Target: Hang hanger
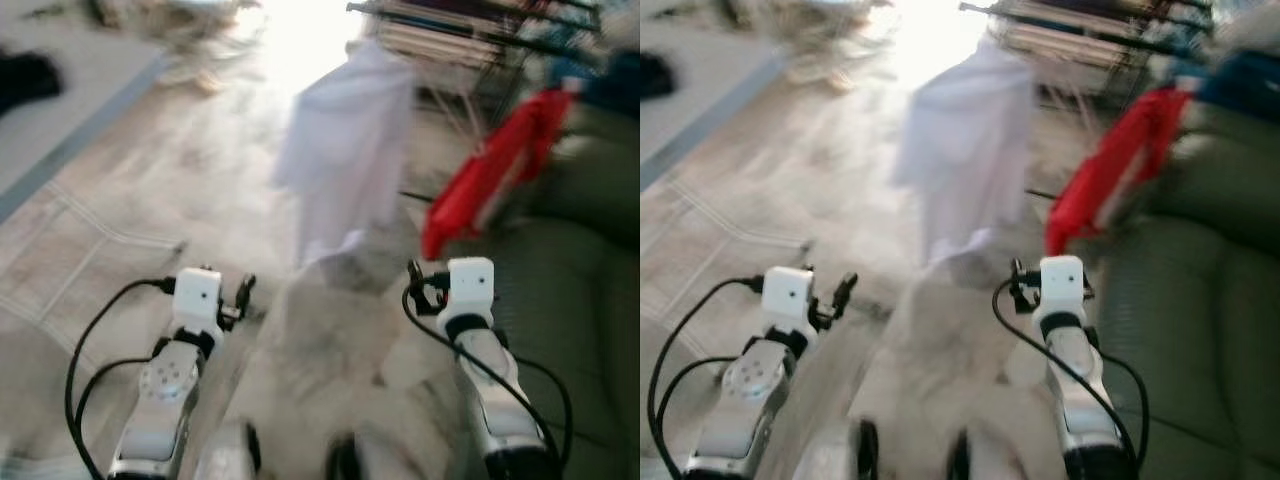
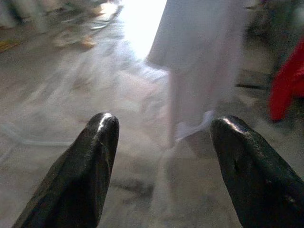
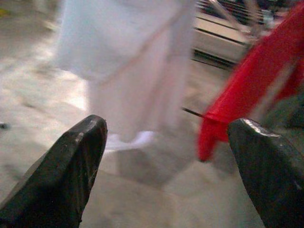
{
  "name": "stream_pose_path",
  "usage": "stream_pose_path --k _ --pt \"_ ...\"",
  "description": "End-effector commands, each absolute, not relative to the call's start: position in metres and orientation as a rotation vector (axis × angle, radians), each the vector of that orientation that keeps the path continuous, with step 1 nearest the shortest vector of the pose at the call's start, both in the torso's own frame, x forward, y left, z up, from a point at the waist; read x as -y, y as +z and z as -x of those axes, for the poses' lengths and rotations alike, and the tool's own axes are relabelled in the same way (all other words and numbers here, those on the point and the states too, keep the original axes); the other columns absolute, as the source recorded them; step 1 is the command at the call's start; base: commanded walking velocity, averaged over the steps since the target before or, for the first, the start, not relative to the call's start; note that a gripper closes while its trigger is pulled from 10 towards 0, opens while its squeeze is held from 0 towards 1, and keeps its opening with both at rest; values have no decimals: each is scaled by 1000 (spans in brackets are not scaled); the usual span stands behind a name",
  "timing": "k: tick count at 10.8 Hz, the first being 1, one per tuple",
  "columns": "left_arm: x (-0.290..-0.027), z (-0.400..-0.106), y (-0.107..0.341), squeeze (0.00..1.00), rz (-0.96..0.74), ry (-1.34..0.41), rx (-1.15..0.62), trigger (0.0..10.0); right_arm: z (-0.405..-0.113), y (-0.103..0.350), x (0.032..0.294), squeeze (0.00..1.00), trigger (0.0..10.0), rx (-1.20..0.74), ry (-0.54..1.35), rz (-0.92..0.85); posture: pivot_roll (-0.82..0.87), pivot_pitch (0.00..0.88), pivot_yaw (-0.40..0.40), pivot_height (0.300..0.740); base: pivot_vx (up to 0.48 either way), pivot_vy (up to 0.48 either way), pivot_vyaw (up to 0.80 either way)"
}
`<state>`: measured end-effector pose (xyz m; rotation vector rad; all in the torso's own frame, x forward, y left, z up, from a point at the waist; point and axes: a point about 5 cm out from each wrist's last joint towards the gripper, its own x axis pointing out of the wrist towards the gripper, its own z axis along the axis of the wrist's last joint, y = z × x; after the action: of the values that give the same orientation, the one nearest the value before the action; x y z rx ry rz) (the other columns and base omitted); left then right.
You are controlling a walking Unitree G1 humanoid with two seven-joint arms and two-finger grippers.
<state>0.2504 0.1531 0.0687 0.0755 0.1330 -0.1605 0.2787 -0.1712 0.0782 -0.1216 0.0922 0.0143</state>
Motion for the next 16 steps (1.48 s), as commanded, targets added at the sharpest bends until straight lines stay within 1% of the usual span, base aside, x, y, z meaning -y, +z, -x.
stream_pose_path --k 1,3,4,5,8,10,11,12,14,15,16 --pt "-151 -251 70 0 -74 -142 -133 10000 -278 80 174 0 10000 -77 3 104 72 165 -36 740 0 0 0" --pt "-170 -254 73 0 -112 75 -123 10000 -283 91 172 0 10000 -25 21 81 66 179 -31 740 0 122 684" --pt "-177 -249 72 0 -122 140 -122 10000 -281 91 172 0 10000 -19 23 80 65 187 -32 740 0 480 800" --pt "-181 -236 64 0 -126 184 -149 10000 -276 87 173 0 10000 -31 22 87 69 205 -38 740 0 480 800" --pt "-179 -234 63 0 -113 229 -155 10000 -279 88 174 0 10000 -32 31 90 76 209 -45 740 0 480 800" --pt "-182 -236 63 0 -106 259 -155 10000 -285 93 178 0 10000 -16 23 96 78 209 -45 740 0 480 797" --pt "-181 -237 66 0 -109 243 -126 10000 -287 95 181 0 10000 -10 16 98 78 209 -45 740 0 247 794" --pt "-178 -237 70 0 -115 232 -99 10000 -287 95 183 0 10000 -10 11 99 74 213 -44 740 0 0 763" --pt "-178 -238 70 0 -70 269 -98 10000 -287 95 180 0 10000 -9 20 100 72 211 -48 740 0 0 722" --pt "-178 -239 69 0 8 265 -98 10000 -289 95 180 0 10000 -7 22 100 71 209 -51 740 0 0 719" --pt "-179 -241 70 0 -9 274 -89 10000 -291 97 180 0 10000 -2 24 100 69 205 -51 740 0 0 725"
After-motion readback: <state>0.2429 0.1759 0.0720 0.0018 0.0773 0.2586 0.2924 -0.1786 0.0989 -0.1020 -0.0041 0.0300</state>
